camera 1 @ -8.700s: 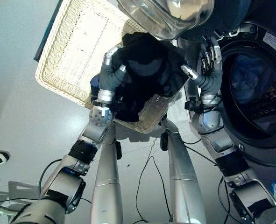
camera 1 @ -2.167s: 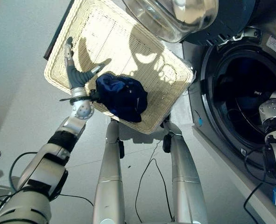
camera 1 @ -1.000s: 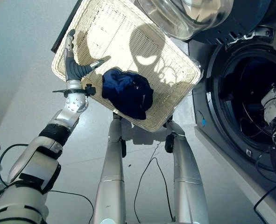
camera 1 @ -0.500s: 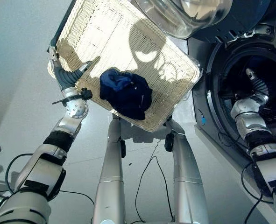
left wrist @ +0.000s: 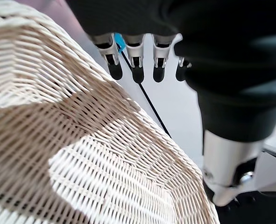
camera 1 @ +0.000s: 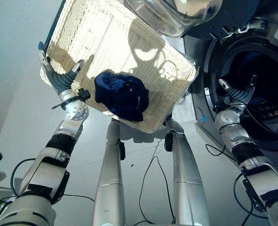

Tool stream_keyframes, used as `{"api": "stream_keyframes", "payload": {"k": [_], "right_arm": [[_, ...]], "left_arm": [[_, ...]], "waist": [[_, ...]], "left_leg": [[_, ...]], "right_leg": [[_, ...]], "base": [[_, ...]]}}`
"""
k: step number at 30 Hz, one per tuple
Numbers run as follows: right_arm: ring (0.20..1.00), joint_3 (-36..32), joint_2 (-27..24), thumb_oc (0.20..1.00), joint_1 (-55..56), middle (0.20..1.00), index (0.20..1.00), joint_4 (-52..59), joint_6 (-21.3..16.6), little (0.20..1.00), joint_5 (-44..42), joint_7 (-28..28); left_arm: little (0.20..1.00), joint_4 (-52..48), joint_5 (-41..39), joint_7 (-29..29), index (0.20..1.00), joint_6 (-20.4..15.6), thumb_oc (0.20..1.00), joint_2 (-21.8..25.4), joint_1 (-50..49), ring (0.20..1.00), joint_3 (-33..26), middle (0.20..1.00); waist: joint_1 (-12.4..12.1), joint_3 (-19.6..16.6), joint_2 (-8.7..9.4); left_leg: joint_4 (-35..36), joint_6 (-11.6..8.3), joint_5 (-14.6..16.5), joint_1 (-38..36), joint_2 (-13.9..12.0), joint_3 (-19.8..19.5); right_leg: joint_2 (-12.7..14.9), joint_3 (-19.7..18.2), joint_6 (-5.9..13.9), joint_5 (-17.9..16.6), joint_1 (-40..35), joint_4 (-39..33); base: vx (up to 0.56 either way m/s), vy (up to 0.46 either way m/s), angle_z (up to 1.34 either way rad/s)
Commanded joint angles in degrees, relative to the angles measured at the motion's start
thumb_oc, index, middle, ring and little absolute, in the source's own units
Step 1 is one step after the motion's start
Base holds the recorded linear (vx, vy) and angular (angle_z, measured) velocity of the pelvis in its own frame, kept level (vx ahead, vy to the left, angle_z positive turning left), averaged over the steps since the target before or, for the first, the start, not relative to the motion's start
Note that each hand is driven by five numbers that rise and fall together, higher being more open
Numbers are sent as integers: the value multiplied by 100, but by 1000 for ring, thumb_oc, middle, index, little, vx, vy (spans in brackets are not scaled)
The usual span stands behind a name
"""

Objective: Put the clothes into the washing machine.

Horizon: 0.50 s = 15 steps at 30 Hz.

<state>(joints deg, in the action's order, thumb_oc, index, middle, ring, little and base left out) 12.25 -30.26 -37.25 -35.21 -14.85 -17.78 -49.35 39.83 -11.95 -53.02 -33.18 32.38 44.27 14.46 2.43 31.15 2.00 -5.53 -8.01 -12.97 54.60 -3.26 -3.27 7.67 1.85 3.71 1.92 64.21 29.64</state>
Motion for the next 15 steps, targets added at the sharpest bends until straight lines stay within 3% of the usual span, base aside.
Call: {"api": "stream_keyframes", "payload": {"k": [1, 5, 15], "right_arm": [[1000, 188, -216, 1000, 378, 1000, 1000, 768, -380, 1000, 864, 12], [1000, 311, -154, 1000, 600, 1000, 1000, 1662, -442, 1000, 1723, 194], [1000, 558, -128, 1000, 711, 1000, 1000, 2666, -645, 1000, 3096, 314]], "left_arm": [[1000, -111, 332, -316, 1000, -219, 1000, -183, 12, 1000, -363, 1000], [1000, -208, 527, -584, 1000, -33, 1000, -207, -94, 1000, -498, 1000], [1000, -320, 860, -919, 1000, -31, 1000, -293, -377, 1000, -806, 1000]], "waist": [[154, -136, -163], [204, -136, -142], [182, -136, -185]], "left_leg": [[-802, 218, 691, 140, 319, 332], [-815, 219, 665, 157, 314, 338], [-838, 207, 629, 160, 299, 320]], "right_leg": [[-395, 243, 344, -1090, -573, -1593], [-419, 201, 342, -1076, -555, -1565], [-403, 170, 344, -991, -560, -1482]], "base": [[0, 0, 0], [1, 10, -2], [0, 0, 0]]}}
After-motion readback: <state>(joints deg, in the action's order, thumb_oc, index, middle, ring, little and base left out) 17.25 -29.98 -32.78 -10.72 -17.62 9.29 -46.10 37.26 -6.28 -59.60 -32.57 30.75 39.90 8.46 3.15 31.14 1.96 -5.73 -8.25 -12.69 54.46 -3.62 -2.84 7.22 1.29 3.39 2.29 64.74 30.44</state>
